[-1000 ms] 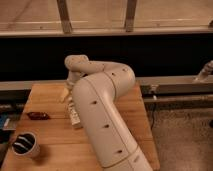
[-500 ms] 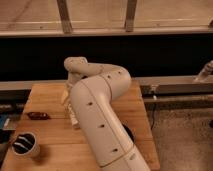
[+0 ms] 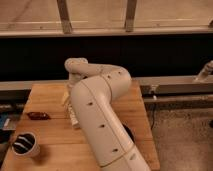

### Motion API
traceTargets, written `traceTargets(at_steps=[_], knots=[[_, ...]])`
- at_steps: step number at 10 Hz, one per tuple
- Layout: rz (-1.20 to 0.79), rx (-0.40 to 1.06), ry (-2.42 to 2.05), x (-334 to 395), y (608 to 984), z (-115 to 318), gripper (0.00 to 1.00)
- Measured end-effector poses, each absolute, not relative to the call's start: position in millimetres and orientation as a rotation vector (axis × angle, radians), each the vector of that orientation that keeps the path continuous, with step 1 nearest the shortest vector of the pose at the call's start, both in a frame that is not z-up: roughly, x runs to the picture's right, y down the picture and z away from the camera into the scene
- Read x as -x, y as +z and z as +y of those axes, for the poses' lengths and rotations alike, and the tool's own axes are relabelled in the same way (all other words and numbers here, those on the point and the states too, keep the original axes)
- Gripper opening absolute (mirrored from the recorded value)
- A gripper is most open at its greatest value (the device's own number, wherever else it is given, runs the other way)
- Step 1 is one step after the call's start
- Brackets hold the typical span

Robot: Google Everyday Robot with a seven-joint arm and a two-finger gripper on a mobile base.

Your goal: Stand the bottle upright

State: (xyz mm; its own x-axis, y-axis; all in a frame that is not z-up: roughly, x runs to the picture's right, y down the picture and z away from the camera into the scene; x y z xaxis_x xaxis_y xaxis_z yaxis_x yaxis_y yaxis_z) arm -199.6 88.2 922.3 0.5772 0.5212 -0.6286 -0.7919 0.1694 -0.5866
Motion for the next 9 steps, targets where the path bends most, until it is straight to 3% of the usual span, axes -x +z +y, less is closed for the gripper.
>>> traceTargets(at_steps=[2, 9], knots=[[0.320, 1.027, 0.954, 199.4, 922.1, 88.6, 0.77], [0.319, 1.025, 0.930, 209.4, 924.4, 87.1, 0.10]])
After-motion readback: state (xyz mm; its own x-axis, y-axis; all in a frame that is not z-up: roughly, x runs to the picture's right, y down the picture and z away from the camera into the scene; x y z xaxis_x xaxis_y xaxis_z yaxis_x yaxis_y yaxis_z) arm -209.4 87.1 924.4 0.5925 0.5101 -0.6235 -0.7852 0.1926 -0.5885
